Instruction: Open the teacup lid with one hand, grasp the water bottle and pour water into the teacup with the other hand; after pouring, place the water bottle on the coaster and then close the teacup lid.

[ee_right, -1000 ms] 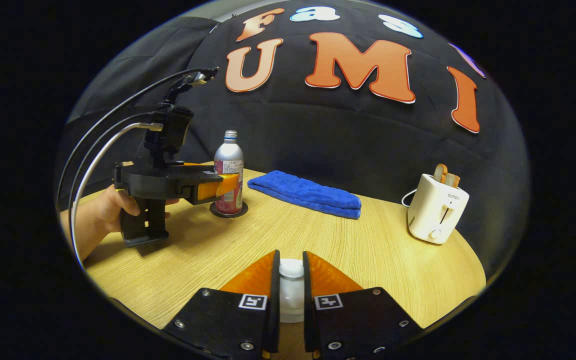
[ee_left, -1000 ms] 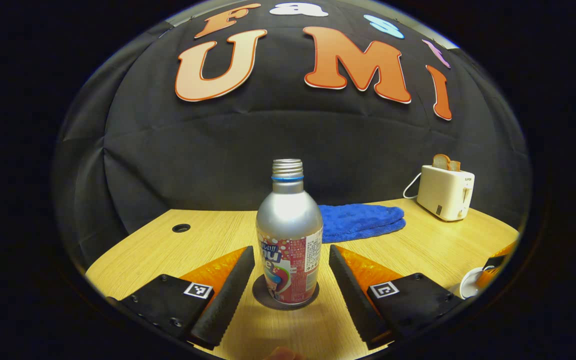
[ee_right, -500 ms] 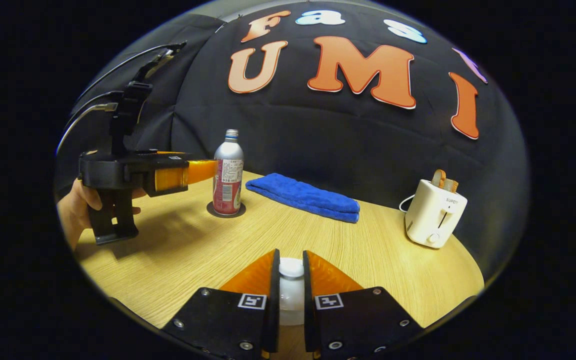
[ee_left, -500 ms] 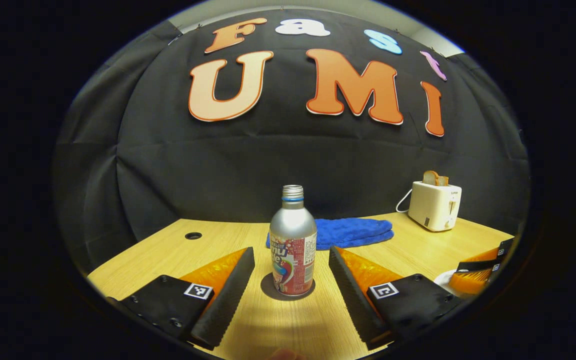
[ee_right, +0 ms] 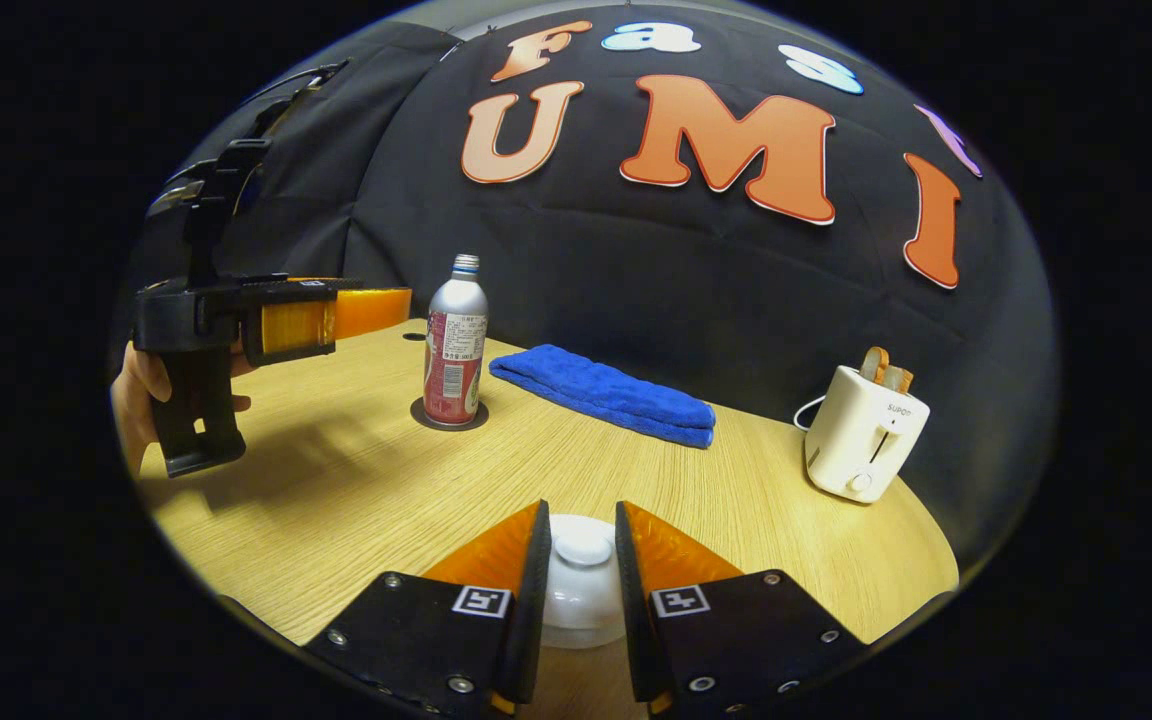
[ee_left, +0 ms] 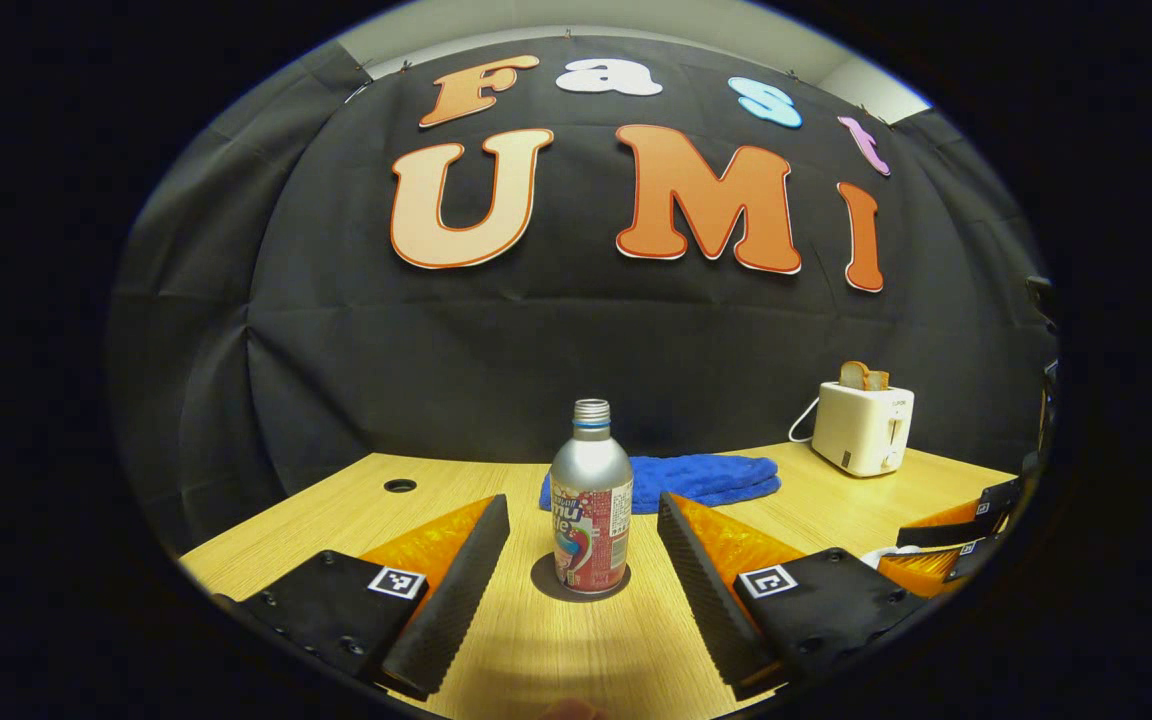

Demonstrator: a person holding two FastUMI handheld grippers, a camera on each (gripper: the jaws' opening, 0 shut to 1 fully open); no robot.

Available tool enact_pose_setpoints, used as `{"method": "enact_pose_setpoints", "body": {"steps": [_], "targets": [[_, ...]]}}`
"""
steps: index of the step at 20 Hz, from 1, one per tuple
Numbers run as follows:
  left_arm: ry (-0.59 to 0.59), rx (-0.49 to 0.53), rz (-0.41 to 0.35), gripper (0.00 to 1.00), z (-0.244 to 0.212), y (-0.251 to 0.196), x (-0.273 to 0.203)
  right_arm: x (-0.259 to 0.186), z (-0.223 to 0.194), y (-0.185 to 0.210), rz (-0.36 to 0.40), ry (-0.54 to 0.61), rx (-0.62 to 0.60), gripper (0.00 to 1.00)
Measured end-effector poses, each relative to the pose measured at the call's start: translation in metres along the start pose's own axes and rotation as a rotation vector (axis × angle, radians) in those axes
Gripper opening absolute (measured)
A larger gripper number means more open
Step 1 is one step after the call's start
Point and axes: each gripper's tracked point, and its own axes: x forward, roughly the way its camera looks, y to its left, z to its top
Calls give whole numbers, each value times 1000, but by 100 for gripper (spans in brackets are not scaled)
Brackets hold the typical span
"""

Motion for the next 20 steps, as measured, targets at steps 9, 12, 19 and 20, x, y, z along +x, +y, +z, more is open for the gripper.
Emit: {"method": "enact_pose_setpoints", "body": {"steps": [9,12,19,20], "targets": [[-75,-15,7,98,30,-3,-17,-20,40,-13,-45,-133,31,69],[-85,-28,25,100,40,-4,-28,-36,67,-33,-96,-207,60,75],[-99,-13,62,98,57,1,-57,-77,109,-82,-206,-333,104,78],[-98,-14,66,100,58,2,-61,-81,111,-87,-219,-342,109,78]]}}
